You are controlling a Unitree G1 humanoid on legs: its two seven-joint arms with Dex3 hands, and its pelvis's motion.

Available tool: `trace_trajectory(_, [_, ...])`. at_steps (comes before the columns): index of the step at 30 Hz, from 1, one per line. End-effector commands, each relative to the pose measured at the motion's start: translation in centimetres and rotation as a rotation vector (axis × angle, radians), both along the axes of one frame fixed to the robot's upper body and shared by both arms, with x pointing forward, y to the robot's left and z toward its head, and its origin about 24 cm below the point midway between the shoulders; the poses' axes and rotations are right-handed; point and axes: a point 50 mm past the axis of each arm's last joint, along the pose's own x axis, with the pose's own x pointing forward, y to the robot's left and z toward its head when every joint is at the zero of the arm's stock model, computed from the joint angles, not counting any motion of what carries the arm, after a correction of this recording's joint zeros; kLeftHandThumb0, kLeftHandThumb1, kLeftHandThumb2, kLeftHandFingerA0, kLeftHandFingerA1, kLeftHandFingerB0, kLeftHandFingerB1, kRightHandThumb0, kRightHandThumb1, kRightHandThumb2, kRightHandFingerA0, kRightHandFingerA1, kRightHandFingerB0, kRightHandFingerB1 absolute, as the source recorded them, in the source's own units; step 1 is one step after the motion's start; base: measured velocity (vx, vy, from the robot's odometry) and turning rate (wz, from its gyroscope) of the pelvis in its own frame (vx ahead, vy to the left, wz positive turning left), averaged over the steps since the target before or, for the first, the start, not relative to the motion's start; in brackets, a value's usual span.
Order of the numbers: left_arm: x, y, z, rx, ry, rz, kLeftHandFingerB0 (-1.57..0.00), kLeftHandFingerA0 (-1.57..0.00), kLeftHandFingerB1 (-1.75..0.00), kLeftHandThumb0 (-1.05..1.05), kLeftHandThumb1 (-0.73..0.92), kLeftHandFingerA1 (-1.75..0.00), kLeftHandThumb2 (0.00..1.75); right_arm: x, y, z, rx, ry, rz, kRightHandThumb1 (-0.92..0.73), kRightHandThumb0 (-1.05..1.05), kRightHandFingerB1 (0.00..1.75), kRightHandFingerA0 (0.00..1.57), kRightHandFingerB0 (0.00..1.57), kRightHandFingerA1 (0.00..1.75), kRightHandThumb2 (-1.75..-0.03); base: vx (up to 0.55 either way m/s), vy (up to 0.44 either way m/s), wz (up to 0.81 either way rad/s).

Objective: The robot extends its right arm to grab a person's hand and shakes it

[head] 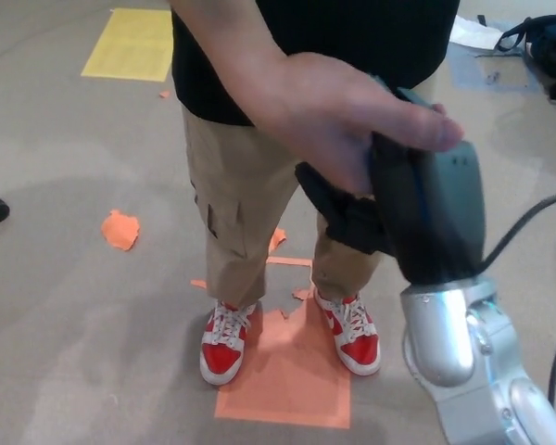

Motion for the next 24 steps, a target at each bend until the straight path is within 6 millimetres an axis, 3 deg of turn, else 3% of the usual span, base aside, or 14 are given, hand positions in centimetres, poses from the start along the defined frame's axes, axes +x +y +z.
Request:
trace_trajectory(1, [0.5,0.5,0.6,0.004,-0.023,0.001,-0.23,-0.27,-0.35,-0.77,0.92,-0.37,0.74,3.6,-1.5,-1.5,-0.113,0.253,-0.074,-0.58,-0.27,0.39,0.5,0.44,0.42,-0.57,0.0,0.0,0.0])
trace_trajectory(5, [0.0,0.5,0.3,0.016,-0.006,-0.009,-0.25,-0.31,-0.36,-0.81,0.92,-0.39,0.75,7.0,-2.0,-4.3,-0.161,0.437,-0.129,-0.58,-0.27,0.4,0.59,0.43,0.47,-0.57,0.0,0.0,0.0])
trace_trajectory(6, [0.1,0.6,0.4,0.025,0.017,-0.021,-0.24,-0.28,-0.36,-0.84,0.92,-0.37,0.77,8.7,-2.2,-5.9,-0.189,0.513,-0.161,-0.55,-0.29,0.43,0.84,0.47,1.3,-0.57,0.0,0.0,0.0])
trace_trajectory(7, [0.1,0.6,0.4,0.028,0.024,-0.024,-0.24,-0.28,-0.36,-0.84,0.92,-0.37,0.77,9.1,-2.3,-6.2,-0.195,0.532,-0.17,-0.55,-0.29,0.43,0.84,0.47,1.3,-0.57,0.0,0.0,0.0])
trace_trajectory(8, [0.2,0.6,0.4,0.03,0.023,-0.031,-0.24,-0.27,-0.36,-0.83,0.92,-0.38,0.77,9.9,-2.5,-7.1,-0.197,0.587,-0.18,-0.48,-0.35,0.47,0.94,0.41,1.24,-0.67,0.0,0.0,0.0])
trace_trajectory(11, [0.3,0.4,0.4,0.025,0.023,-0.035,-0.23,-0.27,-0.36,-0.82,0.92,-0.38,0.77,11.4,-3.3,-9.1,-0.216,0.734,-0.203,-0.56,-0.29,0.42,0.93,0.42,0.96,-0.57,0.0,0.0,0.0])
trace_trajectory(12, [0.3,0.4,0.4,0.022,0.018,-0.029,-0.22,-0.27,-0.34,-0.81,0.92,-0.37,0.76,11.6,-3.4,-9.4,-0.225,0.744,-0.207,-0.45,-0.35,0.5,0.9,0.38,0.95,-0.69,0.0,0.0,0.0])
trace_trajectory(14, [0.4,0.4,0.4,0.019,0.013,-0.022,-0.2,-0.28,-0.33,-0.82,0.92,-0.37,0.74,11.8,-3.5,-9.8,-0.239,0.763,-0.212,-0.55,-0.29,0.43,0.87,0.44,0.93,-0.56,0.0,0.0,0.0])
trace_trajectory(15, [0.2,0.5,0.4,0.008,0.01,-0.016,-0.19,-0.27,-0.31,-0.81,0.92,-0.36,0.71,11.5,-3.3,-10.3,-0.244,0.773,-0.202,-0.47,-0.38,0.5,0.9,0.39,1.03,-0.71,0.0,0.0,0.0])
trace_trajectory(20, [0.0,0.5,0.3,0.017,0.031,-0.034,-0.22,-0.26,-0.35,-0.79,0.92,-0.37,0.76,10.4,-2.1,-9.7,-0.204,0.709,-0.122,-0.47,-0.41,0.49,0.97,0.37,1.04,-0.74,0.0,0.0,0.0])
trace_trajectory(21, [0.1,0.5,0.3,0.018,0.031,-0.038,-0.22,-0.25,-0.35,-0.8,0.92,-0.37,0.77,10.2,-1.8,-9.2,-0.213,0.667,-0.108,-0.46,-0.41,0.49,0.74,0.39,0.7,-0.72,0.0,0.0,0.0])
trace_trajectory(22, [0.2,0.4,0.4,0.022,0.033,-0.046,-0.22,-0.25,-0.35,-0.8,0.92,-0.37,0.77,9.9,-1.5,-8.8,-0.223,0.631,-0.095,-0.46,-0.41,0.49,0.74,0.39,0.7,-0.72,0.0,0.0,0.0])
trace_trajectory(23, [0.3,0.4,0.4,0.029,0.036,-0.062,-0.23,-0.26,-0.36,-0.81,0.92,-0.38,0.78,9.4,-1.1,-8.2,-0.222,0.597,-0.068,-0.49,-0.44,0.48,0.52,0.37,0.57,-0.74,0.0,0.0,0.0])
trace_trajectory(24, [0.3,0.4,0.4,0.032,0.029,-0.064,-0.25,-0.3,-0.36,-0.81,0.92,-0.38,0.76,8.5,-0.6,-7.3,-0.2,0.552,-0.037,-0.6,-0.42,0.39,0.46,0.44,0.41,-0.58,0.0,0.0,0.0])
